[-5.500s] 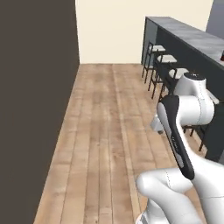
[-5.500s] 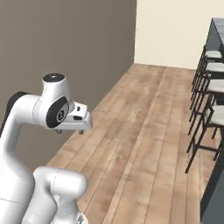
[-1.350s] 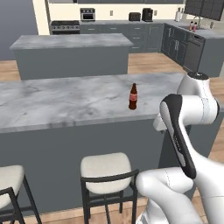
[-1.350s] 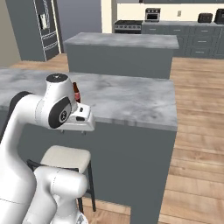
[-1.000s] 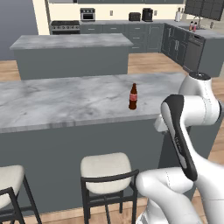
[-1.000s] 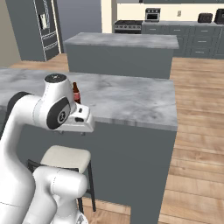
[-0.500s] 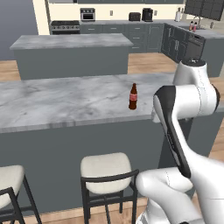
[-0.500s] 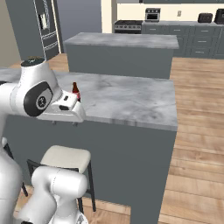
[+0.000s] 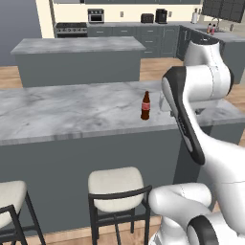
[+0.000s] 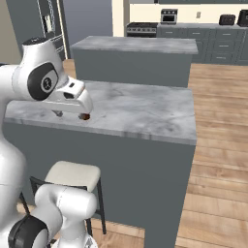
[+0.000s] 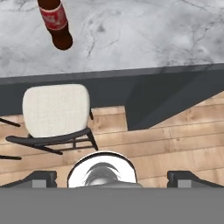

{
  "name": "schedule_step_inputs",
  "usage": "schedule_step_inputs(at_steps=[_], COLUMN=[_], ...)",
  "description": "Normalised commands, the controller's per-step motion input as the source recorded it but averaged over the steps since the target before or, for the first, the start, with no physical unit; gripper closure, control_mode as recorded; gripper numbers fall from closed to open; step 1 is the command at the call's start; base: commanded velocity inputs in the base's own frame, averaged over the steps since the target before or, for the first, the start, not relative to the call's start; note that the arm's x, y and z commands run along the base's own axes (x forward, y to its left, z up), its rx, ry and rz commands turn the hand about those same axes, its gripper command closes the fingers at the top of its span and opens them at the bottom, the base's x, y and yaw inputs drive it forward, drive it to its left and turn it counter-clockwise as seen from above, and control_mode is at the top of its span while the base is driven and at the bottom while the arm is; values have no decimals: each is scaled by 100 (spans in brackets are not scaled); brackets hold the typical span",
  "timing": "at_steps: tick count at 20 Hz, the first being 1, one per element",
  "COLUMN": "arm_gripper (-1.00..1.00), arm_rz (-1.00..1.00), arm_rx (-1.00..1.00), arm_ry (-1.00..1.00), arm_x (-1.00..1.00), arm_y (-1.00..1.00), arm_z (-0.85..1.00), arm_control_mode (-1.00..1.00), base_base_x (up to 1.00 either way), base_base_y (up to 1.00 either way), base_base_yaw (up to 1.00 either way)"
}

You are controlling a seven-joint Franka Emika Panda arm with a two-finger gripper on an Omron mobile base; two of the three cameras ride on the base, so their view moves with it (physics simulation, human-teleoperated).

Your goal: Place the large bottle from the dining counter next to the other large bottle outside the sink, and place the small bottle from the dining counter next to the other small bottle inside the sink.

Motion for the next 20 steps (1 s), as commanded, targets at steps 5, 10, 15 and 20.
schedule_step_inputs(at_steps=[5,10,15,20], arm_gripper=[-100,-100,-100,-100], arm_rz=[2,4,0,0], arm_rx=[10,4,0,0], arm_ry=[-5,0,2,13], arm_x=[0,7,39,43], arm_y=[16,14,36,34], arm_z=[4,1,31,24], arm_control_mode=[-100,-100,-100,-100], base_base_x=[0,0,0,0], base_base_y=[0,0,0,0], base_base_yaw=[0,0,0,0])
